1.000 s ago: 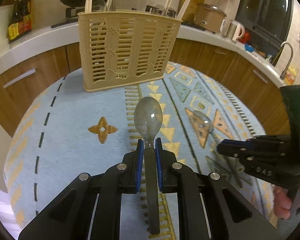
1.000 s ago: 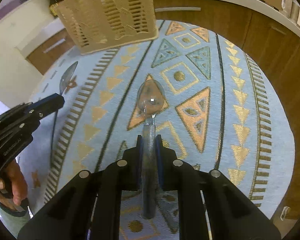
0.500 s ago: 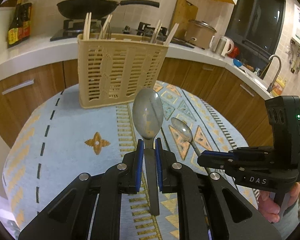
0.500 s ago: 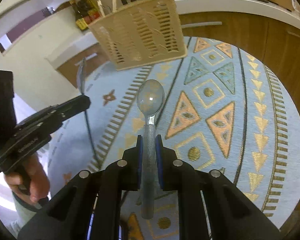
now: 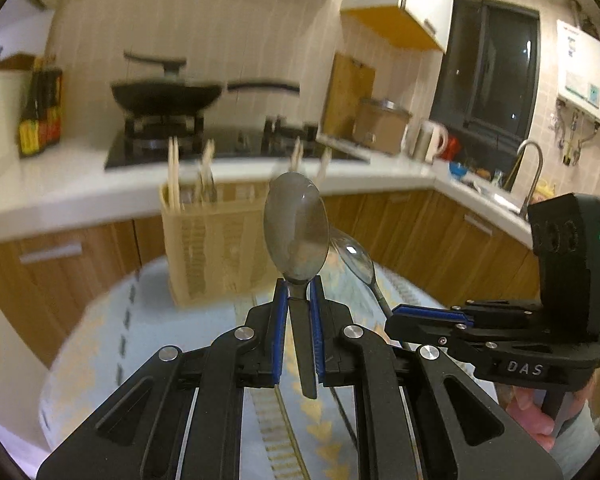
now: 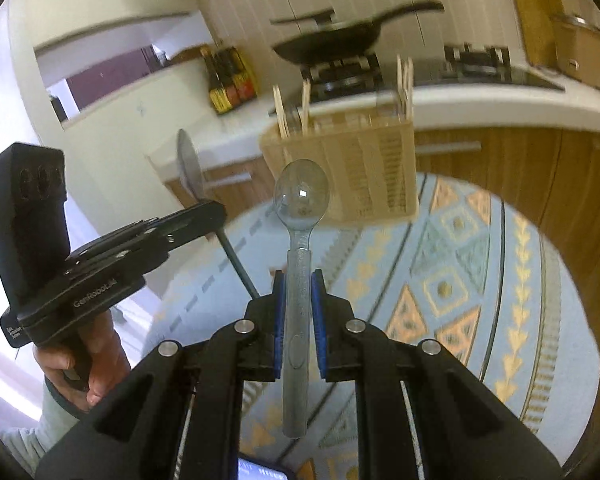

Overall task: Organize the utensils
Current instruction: 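Lift both held spoons up over the beige basket, then open both tools to drop the spoons into the basket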

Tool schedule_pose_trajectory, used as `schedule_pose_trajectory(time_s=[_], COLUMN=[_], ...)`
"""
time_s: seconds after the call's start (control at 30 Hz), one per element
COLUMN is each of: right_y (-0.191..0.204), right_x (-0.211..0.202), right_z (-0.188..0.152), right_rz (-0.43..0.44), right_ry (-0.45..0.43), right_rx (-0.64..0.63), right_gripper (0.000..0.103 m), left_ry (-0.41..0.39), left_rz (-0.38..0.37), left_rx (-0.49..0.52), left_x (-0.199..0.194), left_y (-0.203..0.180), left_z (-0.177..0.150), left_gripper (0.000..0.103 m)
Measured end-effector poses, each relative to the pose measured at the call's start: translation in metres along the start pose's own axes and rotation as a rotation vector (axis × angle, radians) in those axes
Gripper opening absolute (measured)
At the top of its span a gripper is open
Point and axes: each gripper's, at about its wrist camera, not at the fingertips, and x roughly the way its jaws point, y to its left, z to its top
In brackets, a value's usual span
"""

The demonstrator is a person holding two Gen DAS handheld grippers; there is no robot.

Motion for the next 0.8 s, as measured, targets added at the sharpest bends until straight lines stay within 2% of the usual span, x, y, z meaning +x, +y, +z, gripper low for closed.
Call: schedule_pose_trajectory(time_s=[0.13,0.3,0.4,0.57,0.8], right_y=[0.001,0.002,-0.001,-0.022,-0.054], right_x=[0.001,0.006,0.016,0.04,0.07], right_z=[0.037,0.086,0.115,0.151,0.171], right_rz=[0.006,-0.033,-0.071,-0.119,-0.177], right_ry=[-0.08,-0.177,-0.236,-0.297,-0.334], right_rx=[-0.003,-0.026,-0.029,-0.007,0.038], right_gripper=[0.011,0.011,0.011,0.011,0.011], left_ry=[-0.083,-0.186,-0.215,-0.223,-0.192], left_rz=[-0.005,0.045,0.083,0.116,0.186], left_rx=[-0.012,-0.023,-0.036,-0.043,-0.008], left_x=[-0.008,-0.005,0.006,0.026,0.056], left_y=[0.009,0.025,0.04,0.056,0.074], left_z=[0.03,0.073,0.097,0.118,0.119], left_gripper=[0.01,0.01,0.01,0.01,0.01])
